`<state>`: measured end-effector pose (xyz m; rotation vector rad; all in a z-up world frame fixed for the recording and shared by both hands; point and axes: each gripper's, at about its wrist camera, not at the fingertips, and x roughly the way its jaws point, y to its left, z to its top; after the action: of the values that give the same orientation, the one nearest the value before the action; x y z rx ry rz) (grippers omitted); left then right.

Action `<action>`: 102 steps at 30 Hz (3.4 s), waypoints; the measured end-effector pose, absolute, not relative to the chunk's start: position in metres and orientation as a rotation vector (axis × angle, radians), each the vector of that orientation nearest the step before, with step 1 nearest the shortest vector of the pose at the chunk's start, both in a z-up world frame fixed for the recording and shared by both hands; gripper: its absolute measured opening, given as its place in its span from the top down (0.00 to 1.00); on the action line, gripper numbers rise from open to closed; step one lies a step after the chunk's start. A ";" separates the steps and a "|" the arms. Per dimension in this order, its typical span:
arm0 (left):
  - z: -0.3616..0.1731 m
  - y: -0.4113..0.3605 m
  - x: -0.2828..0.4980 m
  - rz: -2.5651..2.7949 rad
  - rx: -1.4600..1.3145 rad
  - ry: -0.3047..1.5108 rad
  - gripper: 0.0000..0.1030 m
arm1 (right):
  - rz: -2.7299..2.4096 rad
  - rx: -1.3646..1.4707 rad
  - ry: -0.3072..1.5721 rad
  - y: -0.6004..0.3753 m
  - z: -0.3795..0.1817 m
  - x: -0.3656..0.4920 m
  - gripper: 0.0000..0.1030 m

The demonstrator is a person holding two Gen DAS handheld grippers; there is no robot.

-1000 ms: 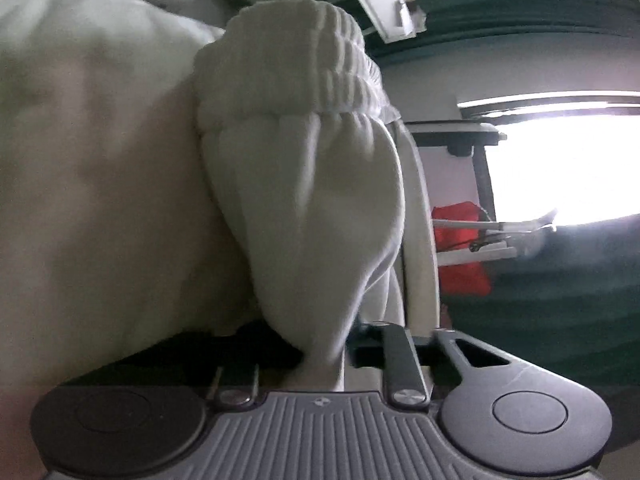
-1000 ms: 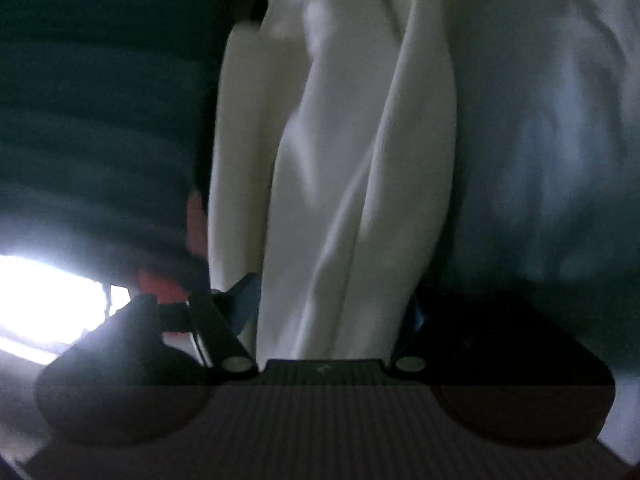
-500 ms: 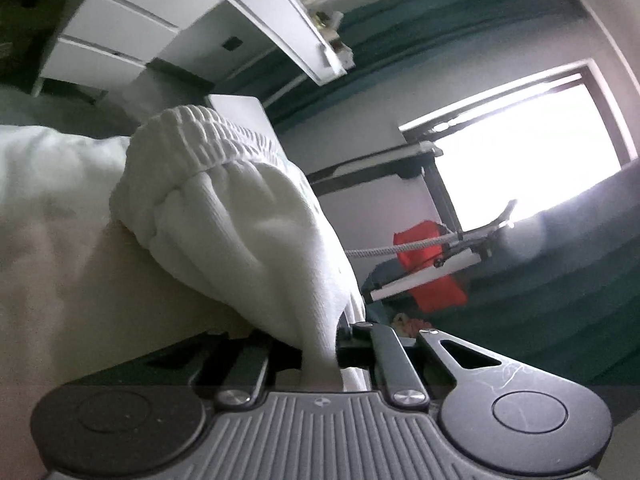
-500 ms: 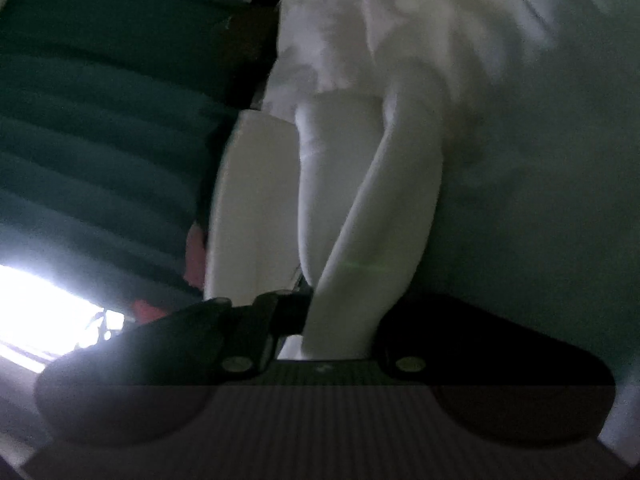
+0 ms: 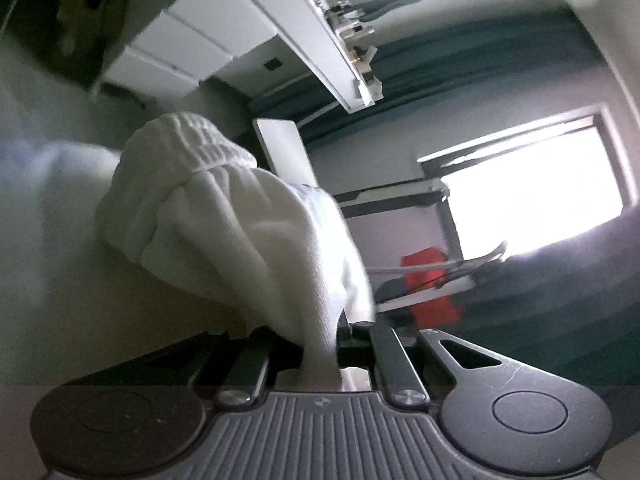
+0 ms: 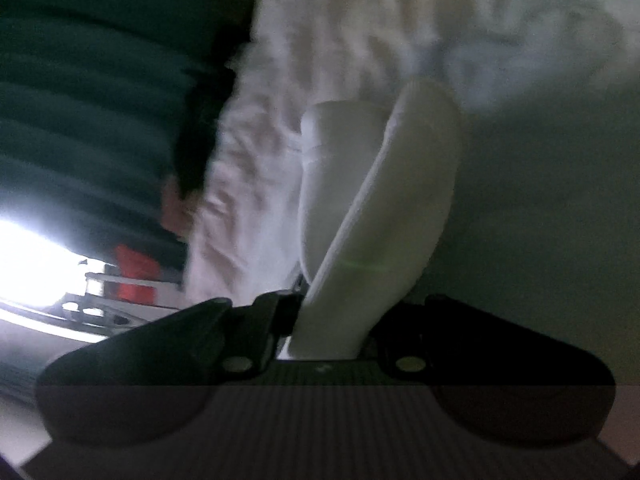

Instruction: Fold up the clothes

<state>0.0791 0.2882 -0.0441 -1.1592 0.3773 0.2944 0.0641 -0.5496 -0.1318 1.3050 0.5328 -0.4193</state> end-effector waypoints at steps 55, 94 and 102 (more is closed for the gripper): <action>-0.082 -0.068 0.102 -0.749 0.420 0.549 0.91 | -0.403 0.824 0.295 -0.506 -0.067 0.075 0.92; -0.052 -0.019 0.125 -0.672 -0.172 0.630 0.93 | 0.428 1.349 0.844 -0.368 -0.159 0.113 0.27; -0.055 -0.016 0.127 -0.667 -0.234 0.658 0.94 | -0.050 1.386 0.523 -0.431 -0.166 0.089 0.28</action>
<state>0.1275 -0.0163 -0.0551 -0.2340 0.6577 -0.6673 0.0890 -0.4312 -0.1658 1.3860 0.5235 -0.0499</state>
